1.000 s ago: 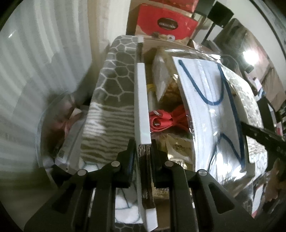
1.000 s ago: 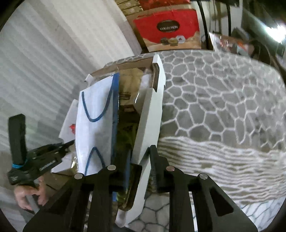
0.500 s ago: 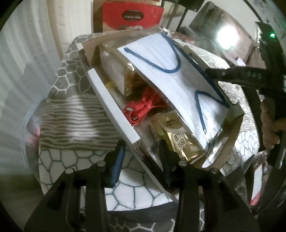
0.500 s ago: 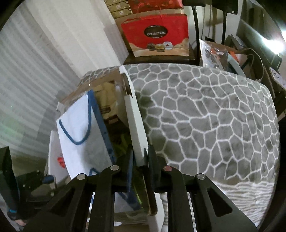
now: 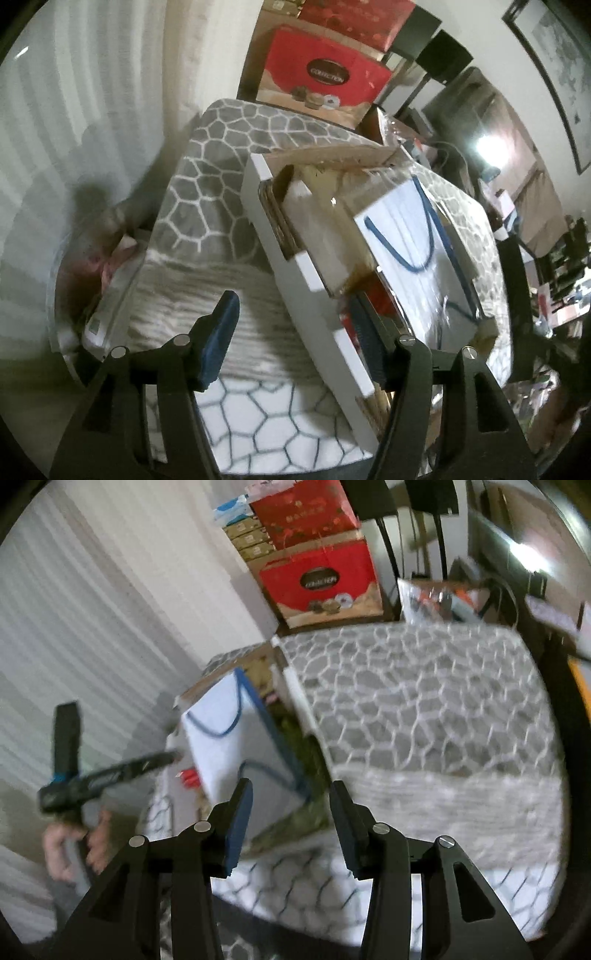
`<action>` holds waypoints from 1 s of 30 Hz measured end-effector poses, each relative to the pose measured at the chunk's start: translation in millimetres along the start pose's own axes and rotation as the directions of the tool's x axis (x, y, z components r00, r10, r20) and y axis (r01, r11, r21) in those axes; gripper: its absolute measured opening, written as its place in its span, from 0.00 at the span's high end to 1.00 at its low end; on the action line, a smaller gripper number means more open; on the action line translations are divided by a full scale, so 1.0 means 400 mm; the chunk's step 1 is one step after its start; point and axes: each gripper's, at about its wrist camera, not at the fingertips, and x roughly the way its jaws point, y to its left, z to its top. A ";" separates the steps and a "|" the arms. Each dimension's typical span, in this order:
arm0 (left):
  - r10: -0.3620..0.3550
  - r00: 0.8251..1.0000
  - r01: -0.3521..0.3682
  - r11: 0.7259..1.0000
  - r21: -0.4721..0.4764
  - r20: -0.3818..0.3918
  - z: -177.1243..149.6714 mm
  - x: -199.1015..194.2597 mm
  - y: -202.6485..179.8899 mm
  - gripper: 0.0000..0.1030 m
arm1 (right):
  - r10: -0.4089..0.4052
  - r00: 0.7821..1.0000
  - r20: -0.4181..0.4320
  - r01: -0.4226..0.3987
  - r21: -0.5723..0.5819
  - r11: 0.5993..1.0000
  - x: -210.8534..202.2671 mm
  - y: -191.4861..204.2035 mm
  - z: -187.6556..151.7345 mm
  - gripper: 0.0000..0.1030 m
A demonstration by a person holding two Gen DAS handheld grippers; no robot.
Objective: Organize objects
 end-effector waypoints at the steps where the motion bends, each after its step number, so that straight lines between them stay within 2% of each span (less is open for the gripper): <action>1: -0.006 1.000 0.006 1.000 -0.007 -0.008 0.007 0.010 0.003 0.44 | 0.027 0.999 -0.026 -0.027 0.019 0.999 0.006 -0.005 -0.012 0.56; 7: -0.041 0.999 0.040 0.998 -0.040 -0.032 0.007 0.049 0.002 0.51 | 0.136 0.986 -0.095 -0.125 0.118 0.985 0.037 -0.009 -0.078 0.56; 9: -0.055 0.998 0.053 0.997 -0.051 -0.038 0.010 0.059 0.003 0.57 | 0.171 0.979 -0.114 -0.153 0.147 0.977 0.056 -0.006 -0.096 0.56; 11: -0.058 0.997 0.055 0.997 -0.057 -0.048 0.013 0.067 0.004 0.67 | 0.190 0.974 -0.121 -0.168 0.171 0.971 0.074 -0.005 -0.105 0.56; 13: -0.067 0.996 0.064 0.996 -0.059 -0.052 0.012 0.071 0.003 0.69 | 0.220 0.968 -0.118 -0.192 0.206 0.959 0.094 -0.004 -0.109 0.57; 23: -0.044 0.999 0.043 0.998 -0.049 -0.031 -0.008 0.060 -0.013 0.71 | 0.272 0.959 -0.086 -0.233 0.314 0.921 0.148 -0.023 -0.104 0.69; 26: -0.030 0.999 0.029 0.999 -0.033 -0.034 -0.026 0.056 -0.033 0.69 | 0.241 0.967 -0.078 -0.209 0.296 0.932 0.135 -0.029 -0.088 0.70; 30: -0.049 0.998 0.048 0.998 -0.026 -0.042 -0.064 0.054 -0.066 0.66 | 0.201 0.979 -0.039 -0.182 0.287 0.940 0.101 -0.060 -0.051 0.76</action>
